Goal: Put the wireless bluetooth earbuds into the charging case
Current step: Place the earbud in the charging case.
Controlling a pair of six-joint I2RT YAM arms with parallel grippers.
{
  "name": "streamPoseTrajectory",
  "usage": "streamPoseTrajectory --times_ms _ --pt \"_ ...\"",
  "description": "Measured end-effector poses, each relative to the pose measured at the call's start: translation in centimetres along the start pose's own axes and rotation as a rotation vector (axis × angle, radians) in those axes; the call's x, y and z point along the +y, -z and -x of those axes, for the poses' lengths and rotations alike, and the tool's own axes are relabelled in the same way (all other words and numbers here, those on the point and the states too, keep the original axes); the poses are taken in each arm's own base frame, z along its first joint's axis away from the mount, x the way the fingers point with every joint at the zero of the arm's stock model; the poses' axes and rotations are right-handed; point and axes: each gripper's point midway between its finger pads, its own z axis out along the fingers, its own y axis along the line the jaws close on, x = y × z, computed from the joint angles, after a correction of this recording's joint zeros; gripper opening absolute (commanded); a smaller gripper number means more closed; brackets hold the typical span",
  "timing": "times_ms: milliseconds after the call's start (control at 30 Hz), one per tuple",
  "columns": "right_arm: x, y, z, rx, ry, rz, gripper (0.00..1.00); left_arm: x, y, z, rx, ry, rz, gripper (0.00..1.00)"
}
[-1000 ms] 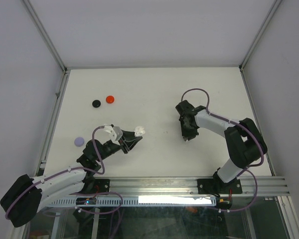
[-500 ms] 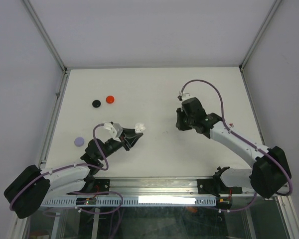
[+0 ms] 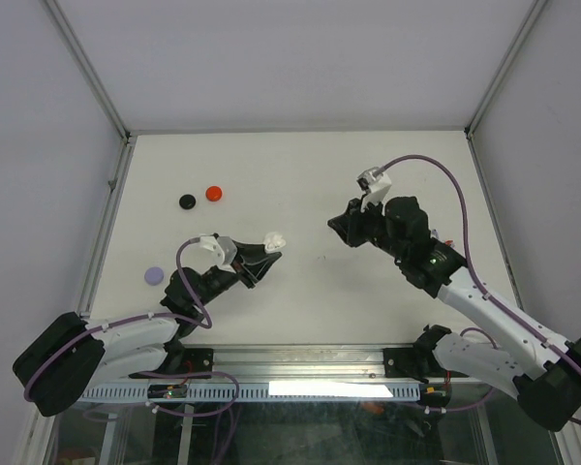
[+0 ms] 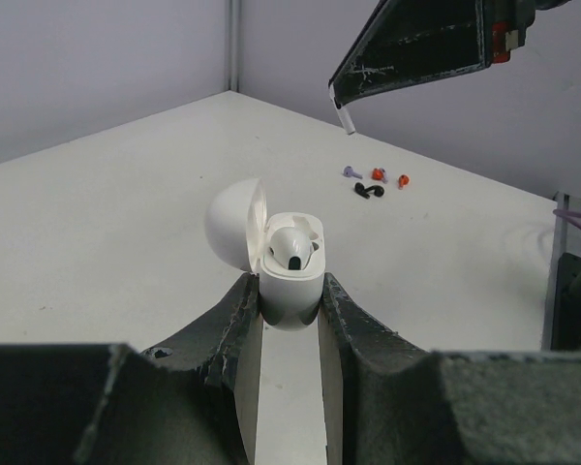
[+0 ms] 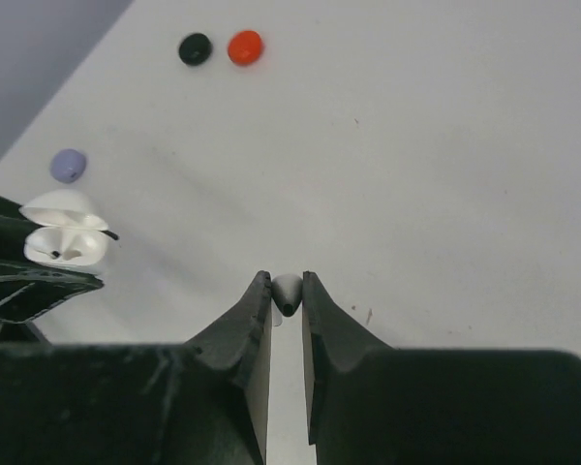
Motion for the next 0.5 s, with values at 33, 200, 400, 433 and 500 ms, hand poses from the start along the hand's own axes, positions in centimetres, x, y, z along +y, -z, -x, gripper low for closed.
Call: streamPoseTrajectory --times_ms 33,200,400,433,500 --pt "0.6 0.2 0.7 -0.028 0.006 0.026 0.07 -0.1 -0.2 0.3 -0.007 -0.002 -0.009 0.00" --pt "3.5 1.9 3.4 -0.163 0.030 0.162 0.07 -1.1 -0.9 1.7 -0.047 -0.013 -0.064 0.00" --pt "5.9 3.7 5.0 -0.293 0.047 0.282 0.07 -2.2 -1.9 3.2 -0.074 -0.009 -0.128 0.00" --pt "6.2 4.0 5.2 -0.311 0.048 0.301 0.07 -2.4 -2.1 3.5 -0.080 -0.007 -0.139 0.00" --pt "6.9 4.3 5.5 -0.339 0.048 0.338 0.07 -2.6 -2.4 3.9 -0.089 -0.003 -0.151 0.00"
